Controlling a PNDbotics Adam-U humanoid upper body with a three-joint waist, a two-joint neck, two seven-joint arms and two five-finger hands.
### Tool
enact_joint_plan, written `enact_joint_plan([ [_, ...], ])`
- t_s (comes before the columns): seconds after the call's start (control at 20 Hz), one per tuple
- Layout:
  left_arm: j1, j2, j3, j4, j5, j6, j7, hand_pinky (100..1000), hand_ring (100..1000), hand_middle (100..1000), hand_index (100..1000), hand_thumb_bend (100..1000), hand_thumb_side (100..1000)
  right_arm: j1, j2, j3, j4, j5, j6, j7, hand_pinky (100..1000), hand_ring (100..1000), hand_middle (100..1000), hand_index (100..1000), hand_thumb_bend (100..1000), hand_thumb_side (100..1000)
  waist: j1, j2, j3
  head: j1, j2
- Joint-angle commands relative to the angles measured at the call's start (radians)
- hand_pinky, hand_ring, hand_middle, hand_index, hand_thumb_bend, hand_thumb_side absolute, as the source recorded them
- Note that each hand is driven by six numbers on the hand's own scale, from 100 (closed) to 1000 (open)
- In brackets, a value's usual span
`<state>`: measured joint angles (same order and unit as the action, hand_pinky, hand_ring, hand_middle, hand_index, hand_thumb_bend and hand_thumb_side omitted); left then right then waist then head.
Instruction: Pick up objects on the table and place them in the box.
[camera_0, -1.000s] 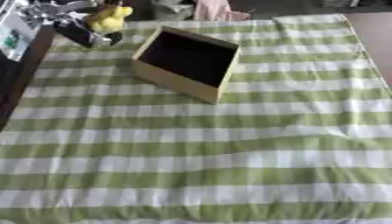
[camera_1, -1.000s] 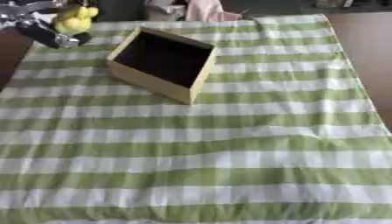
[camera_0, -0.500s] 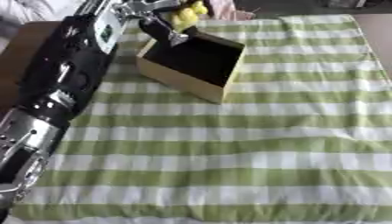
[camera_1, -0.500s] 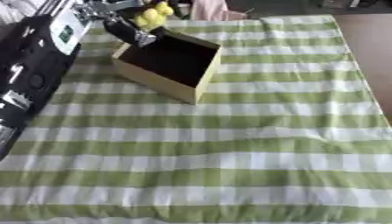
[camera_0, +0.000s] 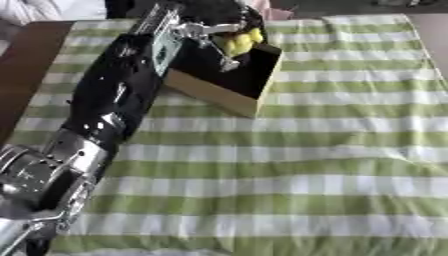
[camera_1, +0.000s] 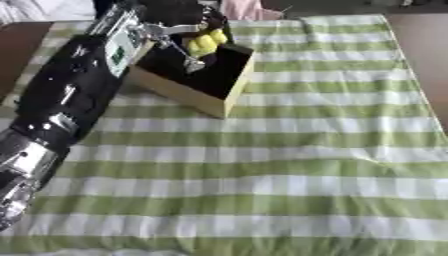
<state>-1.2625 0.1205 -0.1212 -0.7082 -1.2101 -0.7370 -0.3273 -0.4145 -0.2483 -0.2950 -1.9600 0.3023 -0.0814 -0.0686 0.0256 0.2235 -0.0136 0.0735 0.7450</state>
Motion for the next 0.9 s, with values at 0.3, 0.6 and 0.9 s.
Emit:
enact_joint_plan([
  [0.3,-0.035,-0.005,0.020,0.035,-0.148,-0.019,0.091,496,735,760,840,171,100,-0.015,-0.005,0.002,-0.012,-0.016,-0.004,0.008,642,717,742,770,100,735,-0.002,-0.013,-0.001,0.004,-0.007],
  [0.6,-0.030,-0.007,0.028,0.027,-0.188,0.000,0.117,553,764,790,882,201,112,-0.013,-0.004,0.001,-0.014,-0.018,-0.003,0.008,641,717,742,770,100,735,-0.001,-0.012,-0.003,0.002,-0.007],
  [0.9,-0.019,-0.010,0.036,0.032,-0.186,0.034,0.121,701,869,841,928,114,182,-0.010,-0.004,-0.002,-0.011,-0.021,-0.002,0.009,641,717,742,771,100,735,-0.003,-0.010,-0.003,0.001,-0.008],
])
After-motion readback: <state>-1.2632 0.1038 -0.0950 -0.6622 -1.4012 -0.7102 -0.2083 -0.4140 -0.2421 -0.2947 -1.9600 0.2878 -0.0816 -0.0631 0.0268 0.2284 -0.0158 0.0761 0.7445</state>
